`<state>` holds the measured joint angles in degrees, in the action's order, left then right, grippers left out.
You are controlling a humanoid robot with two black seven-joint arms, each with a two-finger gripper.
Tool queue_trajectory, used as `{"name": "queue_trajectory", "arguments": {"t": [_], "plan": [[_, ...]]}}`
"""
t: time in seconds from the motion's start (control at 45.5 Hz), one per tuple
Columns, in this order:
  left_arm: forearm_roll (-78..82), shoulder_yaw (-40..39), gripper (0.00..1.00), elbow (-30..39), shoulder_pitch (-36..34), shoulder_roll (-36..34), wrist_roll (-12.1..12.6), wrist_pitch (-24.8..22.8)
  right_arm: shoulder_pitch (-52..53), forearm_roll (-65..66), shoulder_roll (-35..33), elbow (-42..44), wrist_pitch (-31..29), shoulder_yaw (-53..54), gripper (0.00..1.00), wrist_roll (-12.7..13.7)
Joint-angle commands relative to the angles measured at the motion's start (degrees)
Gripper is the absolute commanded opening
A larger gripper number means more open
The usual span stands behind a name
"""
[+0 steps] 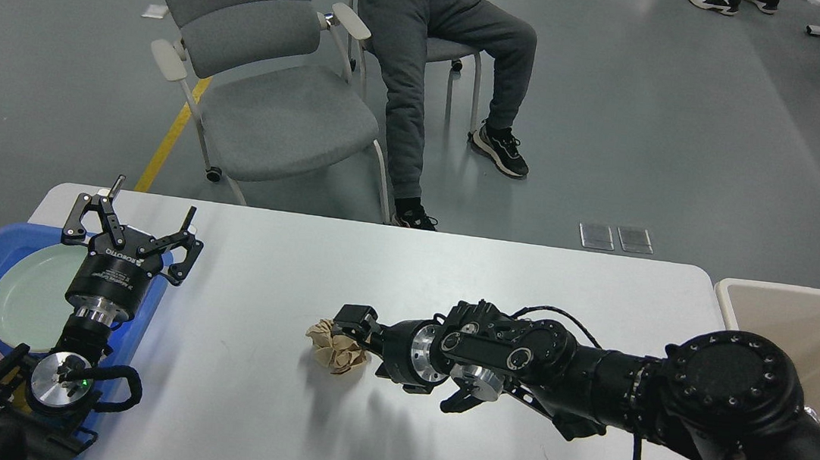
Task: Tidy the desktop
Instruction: 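Lower the right gripper onto the crumpled paper ball and grasp it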
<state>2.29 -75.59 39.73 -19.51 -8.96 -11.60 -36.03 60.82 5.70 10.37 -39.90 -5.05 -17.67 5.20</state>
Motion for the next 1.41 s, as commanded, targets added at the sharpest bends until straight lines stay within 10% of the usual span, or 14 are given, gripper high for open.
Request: {"name": "queue_trajectory", "arguments": {"t": [0.0,0.417,1.142,1.383], "plan": [[0.0,0.0,0.97,0.0,0.0,0.0,0.0,0.0,-2.2,-5.2,0.0,0.7,-0.7,3.5,1.0,0.0],[0.0,0.0,0.97,0.0,0.0,0.0,0.0,0.0,-5.1,-12.2,0.0,1.8,0.0,4.2,1.0,-0.2],[0.0,0.0,0.97,0.0,0.0,0.0,0.0,0.0,-7.2,-12.5,-0.3,2.0,-0.1,7.2,0.0,0.3],[0.0,0.0,0.97,0.0,0.0,0.0,0.0,0.0,-7.1,-14.2,-0.4,1.6,-0.8,7.3,0.0,1.5]]}}
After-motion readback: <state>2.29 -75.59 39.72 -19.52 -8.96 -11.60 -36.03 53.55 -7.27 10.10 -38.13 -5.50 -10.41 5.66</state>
